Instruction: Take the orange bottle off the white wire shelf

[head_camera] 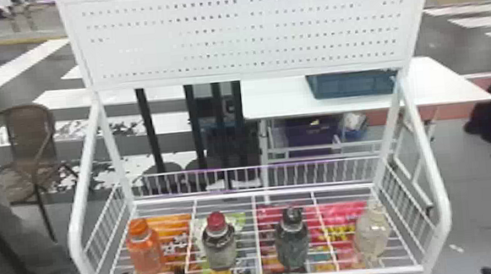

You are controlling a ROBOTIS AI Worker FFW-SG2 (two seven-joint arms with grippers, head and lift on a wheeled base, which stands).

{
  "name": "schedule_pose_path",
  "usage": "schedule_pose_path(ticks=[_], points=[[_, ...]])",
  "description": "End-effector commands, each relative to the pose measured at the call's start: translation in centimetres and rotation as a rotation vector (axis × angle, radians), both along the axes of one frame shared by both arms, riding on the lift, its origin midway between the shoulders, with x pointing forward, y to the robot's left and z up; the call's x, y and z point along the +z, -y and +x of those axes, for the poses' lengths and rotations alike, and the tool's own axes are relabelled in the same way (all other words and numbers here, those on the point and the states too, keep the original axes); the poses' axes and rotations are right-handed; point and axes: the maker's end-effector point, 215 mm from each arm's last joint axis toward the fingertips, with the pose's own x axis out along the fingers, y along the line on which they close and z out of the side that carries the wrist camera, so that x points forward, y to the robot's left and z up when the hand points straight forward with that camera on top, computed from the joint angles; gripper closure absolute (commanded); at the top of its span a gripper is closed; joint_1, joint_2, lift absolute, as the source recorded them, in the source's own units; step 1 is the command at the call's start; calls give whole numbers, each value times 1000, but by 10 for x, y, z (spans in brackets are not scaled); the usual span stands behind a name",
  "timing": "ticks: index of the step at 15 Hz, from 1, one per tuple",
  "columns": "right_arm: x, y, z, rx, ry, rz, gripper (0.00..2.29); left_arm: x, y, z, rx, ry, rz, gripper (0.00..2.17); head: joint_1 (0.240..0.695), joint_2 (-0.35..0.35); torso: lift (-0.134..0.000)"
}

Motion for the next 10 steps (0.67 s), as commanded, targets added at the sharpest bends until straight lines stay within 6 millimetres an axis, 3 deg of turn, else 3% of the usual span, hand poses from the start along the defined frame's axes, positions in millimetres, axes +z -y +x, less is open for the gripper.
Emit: schedule_pose_path(ticks=[1, 4, 10], points=[[-1, 0, -1, -1, -4, -1, 144, -13, -12, 15, 16, -12, 5, 103, 499, 0, 0], [-2, 0, -3, -2, -7, -3, 144, -29, -27, 36, 36, -31, -24, 103, 499, 0, 0], [-3, -1, -6, -3, -12, -12, 144, -25, -33, 64, 38, 3, -11, 103, 499, 0, 0]])
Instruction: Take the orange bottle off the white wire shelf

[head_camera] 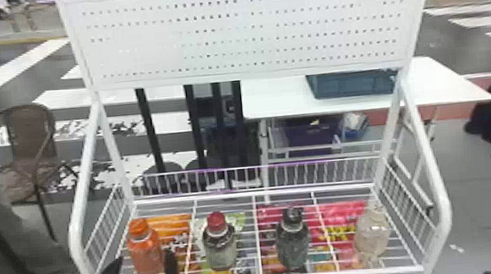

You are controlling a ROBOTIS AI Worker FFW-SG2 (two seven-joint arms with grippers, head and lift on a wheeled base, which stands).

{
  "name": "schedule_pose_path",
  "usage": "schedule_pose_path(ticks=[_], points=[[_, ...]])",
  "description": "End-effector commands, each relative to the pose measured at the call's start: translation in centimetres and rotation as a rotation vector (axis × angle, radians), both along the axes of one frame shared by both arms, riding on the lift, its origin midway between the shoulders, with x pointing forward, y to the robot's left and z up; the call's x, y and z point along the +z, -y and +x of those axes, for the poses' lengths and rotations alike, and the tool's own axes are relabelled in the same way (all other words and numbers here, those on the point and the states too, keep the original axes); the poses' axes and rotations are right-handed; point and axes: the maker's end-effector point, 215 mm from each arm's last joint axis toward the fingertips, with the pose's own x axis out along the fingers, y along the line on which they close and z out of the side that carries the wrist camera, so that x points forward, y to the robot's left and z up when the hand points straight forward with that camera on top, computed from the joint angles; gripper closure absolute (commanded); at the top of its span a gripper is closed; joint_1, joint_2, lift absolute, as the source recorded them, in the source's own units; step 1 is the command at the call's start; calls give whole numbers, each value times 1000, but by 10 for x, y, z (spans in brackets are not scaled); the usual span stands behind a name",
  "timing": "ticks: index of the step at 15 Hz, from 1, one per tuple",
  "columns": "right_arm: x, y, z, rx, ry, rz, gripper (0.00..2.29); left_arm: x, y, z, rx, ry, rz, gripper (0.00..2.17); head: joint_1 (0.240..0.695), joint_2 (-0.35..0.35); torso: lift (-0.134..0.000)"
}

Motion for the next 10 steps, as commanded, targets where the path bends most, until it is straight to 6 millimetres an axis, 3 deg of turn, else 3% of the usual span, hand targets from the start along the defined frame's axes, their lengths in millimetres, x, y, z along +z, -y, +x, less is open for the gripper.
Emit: schedule_pose_path(ticks=[1, 6, 9, 10], points=[[-1, 0, -1, 1, -2, -2, 144, 0, -1, 8, 0, 5, 5, 103, 499, 0, 0], [-1, 2, -4, 1, -8, -12, 144, 1, -2, 20, 1, 11, 6, 110, 499, 0, 0], [1, 2, -4, 2, -3, -14, 144, 0, -1, 20, 2, 11, 5, 647, 499, 0, 0], [0, 1, -4, 4, -5, -14, 144, 1, -1, 19, 3, 14, 5, 701, 499, 0, 0]])
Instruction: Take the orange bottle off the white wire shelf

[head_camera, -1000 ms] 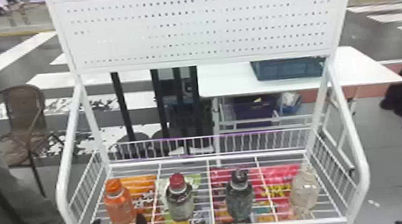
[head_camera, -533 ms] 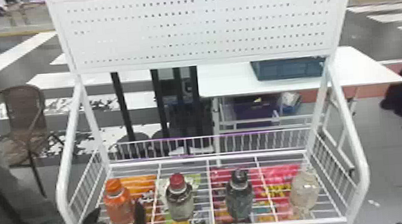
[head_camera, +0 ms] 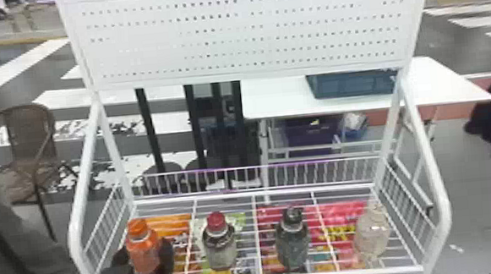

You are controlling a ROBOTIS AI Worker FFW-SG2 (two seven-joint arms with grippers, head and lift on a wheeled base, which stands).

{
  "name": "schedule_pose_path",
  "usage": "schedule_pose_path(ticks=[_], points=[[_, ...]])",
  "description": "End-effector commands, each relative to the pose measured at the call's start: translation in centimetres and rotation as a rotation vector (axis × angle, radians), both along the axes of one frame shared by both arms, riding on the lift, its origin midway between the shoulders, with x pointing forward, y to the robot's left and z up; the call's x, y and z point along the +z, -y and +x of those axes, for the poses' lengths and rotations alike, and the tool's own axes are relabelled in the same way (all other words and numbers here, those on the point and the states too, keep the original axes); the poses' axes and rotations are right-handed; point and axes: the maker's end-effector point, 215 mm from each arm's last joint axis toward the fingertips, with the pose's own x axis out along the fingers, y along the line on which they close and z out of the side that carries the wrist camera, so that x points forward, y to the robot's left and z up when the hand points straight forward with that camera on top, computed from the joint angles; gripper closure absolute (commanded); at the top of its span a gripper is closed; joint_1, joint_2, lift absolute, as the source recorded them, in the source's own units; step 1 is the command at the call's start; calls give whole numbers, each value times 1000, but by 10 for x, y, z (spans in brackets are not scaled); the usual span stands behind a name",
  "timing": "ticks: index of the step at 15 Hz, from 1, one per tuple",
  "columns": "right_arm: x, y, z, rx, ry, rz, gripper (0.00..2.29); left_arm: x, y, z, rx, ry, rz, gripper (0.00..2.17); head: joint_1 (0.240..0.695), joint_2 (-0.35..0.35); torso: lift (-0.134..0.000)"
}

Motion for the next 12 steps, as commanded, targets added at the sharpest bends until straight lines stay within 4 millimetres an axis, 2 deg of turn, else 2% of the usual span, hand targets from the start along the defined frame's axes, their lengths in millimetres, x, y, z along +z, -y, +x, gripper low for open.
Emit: schedule_pose_path(ticks=[1, 4, 6, 9, 12], points=[[1, -1, 1, 3, 3, -1, 144, -2, 0, -4, 2, -2, -1, 701, 499, 0, 0], [0, -2, 2, 5, 2, 0, 144, 0, 1, -7, 2, 1, -2, 701, 499, 0, 0], [0, -2, 2, 6, 4, 2, 144, 11, 0, -13, 7, 24, -4, 701, 499, 0, 0], [-1, -2, 3, 5, 2, 4, 144, 54, 5, -33, -3, 90, -15, 701, 499, 0, 0], [-3, -4, 4, 8, 2, 8, 144, 106, 6, -64, -9, 152, -22, 701, 499, 0, 0]])
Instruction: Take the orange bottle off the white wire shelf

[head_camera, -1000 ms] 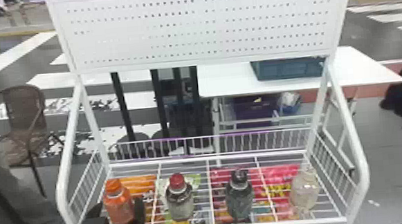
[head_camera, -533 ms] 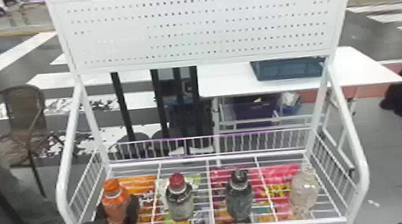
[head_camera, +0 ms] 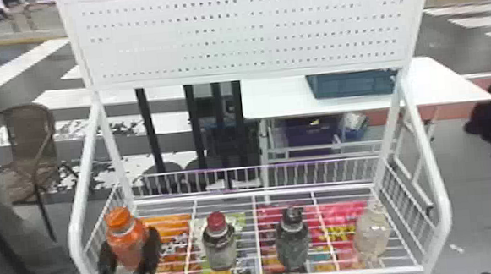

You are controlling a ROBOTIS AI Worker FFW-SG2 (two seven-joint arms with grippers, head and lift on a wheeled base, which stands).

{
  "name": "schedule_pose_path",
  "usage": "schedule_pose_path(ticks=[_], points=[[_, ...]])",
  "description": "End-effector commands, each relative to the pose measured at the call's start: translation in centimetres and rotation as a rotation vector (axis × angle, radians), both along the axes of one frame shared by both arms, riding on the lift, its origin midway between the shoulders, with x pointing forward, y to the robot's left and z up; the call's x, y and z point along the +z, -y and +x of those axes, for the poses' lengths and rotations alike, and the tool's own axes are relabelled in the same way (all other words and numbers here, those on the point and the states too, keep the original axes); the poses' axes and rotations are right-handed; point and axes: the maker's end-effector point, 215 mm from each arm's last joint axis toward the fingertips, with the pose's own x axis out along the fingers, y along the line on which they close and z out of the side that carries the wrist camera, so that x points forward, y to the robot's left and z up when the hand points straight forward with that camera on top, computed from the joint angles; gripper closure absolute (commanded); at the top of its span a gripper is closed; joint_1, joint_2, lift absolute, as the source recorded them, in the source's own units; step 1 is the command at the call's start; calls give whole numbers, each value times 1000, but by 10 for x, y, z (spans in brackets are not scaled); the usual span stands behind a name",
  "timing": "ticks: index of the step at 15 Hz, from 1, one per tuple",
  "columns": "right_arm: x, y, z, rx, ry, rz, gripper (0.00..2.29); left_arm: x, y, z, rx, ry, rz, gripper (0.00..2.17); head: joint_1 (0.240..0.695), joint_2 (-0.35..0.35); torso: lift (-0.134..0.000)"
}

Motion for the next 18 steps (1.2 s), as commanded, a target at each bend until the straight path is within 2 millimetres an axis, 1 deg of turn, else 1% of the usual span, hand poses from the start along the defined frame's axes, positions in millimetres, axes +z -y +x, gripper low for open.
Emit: schedule_pose_path(ticks=[1, 2, 3, 5, 6, 7, 11, 12, 14, 15, 18], points=[[-1, 0, 1, 0, 0, 2, 144, 31, 0, -26, -4, 15, 3, 701, 499, 0, 0], [-1, -1, 1, 1, 0, 3, 144, 41, 0, -39, -10, 8, 11, 701, 499, 0, 0], [-1, -2, 2, 2, 1, 4, 144, 57, -4, -52, -10, 24, 18, 701, 499, 0, 0], [-1, -2, 2, 1, 1, 8, 144, 70, -5, -75, -11, 21, 25, 701, 499, 0, 0], [-1, -3, 2, 2, 2, 9, 144, 76, -6, -83, -11, 20, 32, 701, 499, 0, 0], [0, -5, 2, 6, 3, 11, 144, 73, -5, -92, -17, -4, 35, 701, 499, 0, 0], [3, -7, 1, 7, 6, 17, 144, 82, 11, -126, -67, -23, 53, 697, 499, 0, 0], [2, -7, 1, 7, 4, 17, 144, 84, 14, -130, -73, -16, 52, 697, 499, 0, 0], [3, -7, 0, 7, 4, 17, 144, 77, 17, -136, -82, -34, 54, 697, 499, 0, 0], [5, -9, 0, 10, 10, 17, 144, 77, 19, -136, -85, -35, 54, 697, 499, 0, 0], [4, -10, -1, 12, 7, 19, 144, 77, 20, -136, -85, -34, 53, 697, 499, 0, 0]])
